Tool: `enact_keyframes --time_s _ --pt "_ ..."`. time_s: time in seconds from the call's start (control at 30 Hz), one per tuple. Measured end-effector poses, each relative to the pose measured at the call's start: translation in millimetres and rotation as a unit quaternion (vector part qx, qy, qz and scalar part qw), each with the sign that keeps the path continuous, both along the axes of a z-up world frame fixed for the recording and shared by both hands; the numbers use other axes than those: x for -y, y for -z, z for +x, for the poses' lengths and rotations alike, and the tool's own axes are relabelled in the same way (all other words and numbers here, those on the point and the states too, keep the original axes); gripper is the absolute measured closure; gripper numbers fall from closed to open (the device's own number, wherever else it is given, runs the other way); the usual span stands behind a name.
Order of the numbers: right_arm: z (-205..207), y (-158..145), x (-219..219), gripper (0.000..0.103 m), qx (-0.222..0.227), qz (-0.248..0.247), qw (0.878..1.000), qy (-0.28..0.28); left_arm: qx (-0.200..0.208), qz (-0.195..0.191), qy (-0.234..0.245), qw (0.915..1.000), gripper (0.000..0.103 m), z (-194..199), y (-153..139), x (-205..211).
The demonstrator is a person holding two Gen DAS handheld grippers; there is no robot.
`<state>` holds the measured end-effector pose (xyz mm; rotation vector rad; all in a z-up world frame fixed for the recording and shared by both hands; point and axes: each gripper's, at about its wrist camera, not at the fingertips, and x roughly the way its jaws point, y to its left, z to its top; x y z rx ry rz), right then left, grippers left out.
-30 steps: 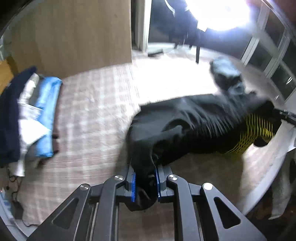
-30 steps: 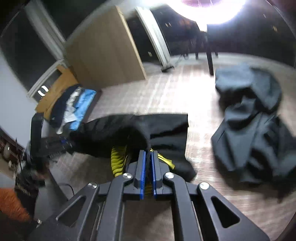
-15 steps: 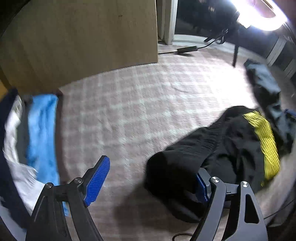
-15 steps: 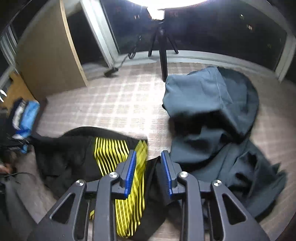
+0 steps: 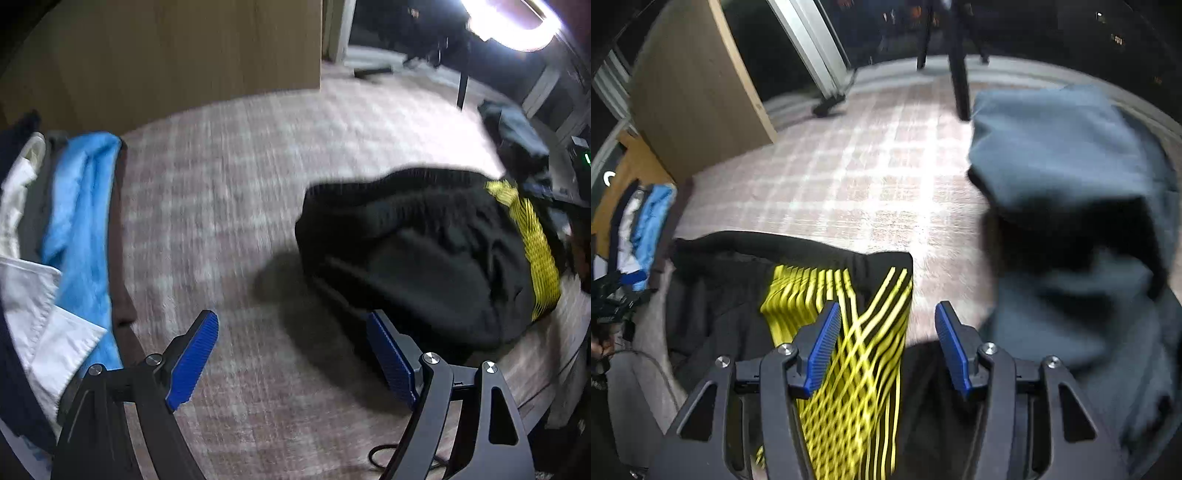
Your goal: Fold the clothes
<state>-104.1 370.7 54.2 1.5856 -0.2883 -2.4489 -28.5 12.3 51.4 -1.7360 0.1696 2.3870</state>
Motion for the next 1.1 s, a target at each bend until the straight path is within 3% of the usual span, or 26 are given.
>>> enact_keyframes --time_s 0.03,0.07,0.1,0.17,0.27,0.43,0.47,0.57,0.6,0.7,0.73,0.77,0.8,0.87,0.97,1.1 --pt "-5 6 3 0.051 0.004 -0.003 1.0 -0.004 0.006 -0.006 0.005 1.0 0.021 -1 6 -2" --pt "-11 11 6 0.057 0.007 -0.005 1.0 -0.007 0.011 -0.012 0.01 0.9998 0.021 -2 11 -4" --pt "-14 15 8 0.077 0.009 -0.009 1.0 -0.008 0.012 -0.011 0.014 0.9998 0.021 -7 14 -7" --pt "-14 10 3 0.097 0.004 -0.033 0.999 0.0 0.013 -0.009 0.022 0.9996 0.021 -16 21 -13" --pt "-6 -6 -20 0.097 -0.018 -0.054 0.998 0.027 0.006 -0.014 0.033 0.9993 0.021 -34 26 -25" --pt "-6 -5 -35 0.096 -0.008 -0.056 0.998 0.029 0.005 0.002 0.059 0.9983 0.021 -70 34 -44" --pt "-7 -3 -32 0.094 -0.006 -0.05 0.998 0.026 0.005 0.005 0.065 0.9978 0.021 -76 36 -49" --pt "-12 6 -24 0.07 0.017 -0.05 0.999 0.012 0.004 0.013 0.093 0.9956 0.022 -89 41 -62" --pt "-13 10 -21 0.069 0.022 -0.051 0.998 0.007 0.005 0.02 0.103 0.9945 0.023 -90 43 -66" --pt "-14 17 -12 0.069 0.011 -0.036 0.999 -0.01 -0.01 0.024 0.124 0.9919 0.037 -88 44 -76" --pt "-14 18 -11 0.069 0.006 -0.036 0.999 -0.014 -0.014 0.028 0.126 0.9915 0.053 -86 42 -78" --pt "-13 18 -11 0.078 0.003 -0.041 0.999 -0.016 -0.018 0.032 0.128 0.9911 0.073 -84 40 -79" --pt "-13 17 -12 0.099 0.001 -0.045 0.999 -0.012 -0.012 0.047 0.126 0.9908 0.081 -83 37 -80" --pt "-8 6 -16 0.099 -0.012 -0.062 0.998 -0.001 -0.011 0.067 0.123 0.9901 0.086 -76 25 -80" --pt "14 -34 -24 0.1 -0.066 -0.083 0.994 0.004 -0.045 0.074 0.124 0.9886 0.093 -59 -14 -80" --pt "48 -110 -25 0.1 -0.149 -0.083 0.985 -0.001 -0.125 0.075 0.12 0.9819 0.093 -31 -101 -74"
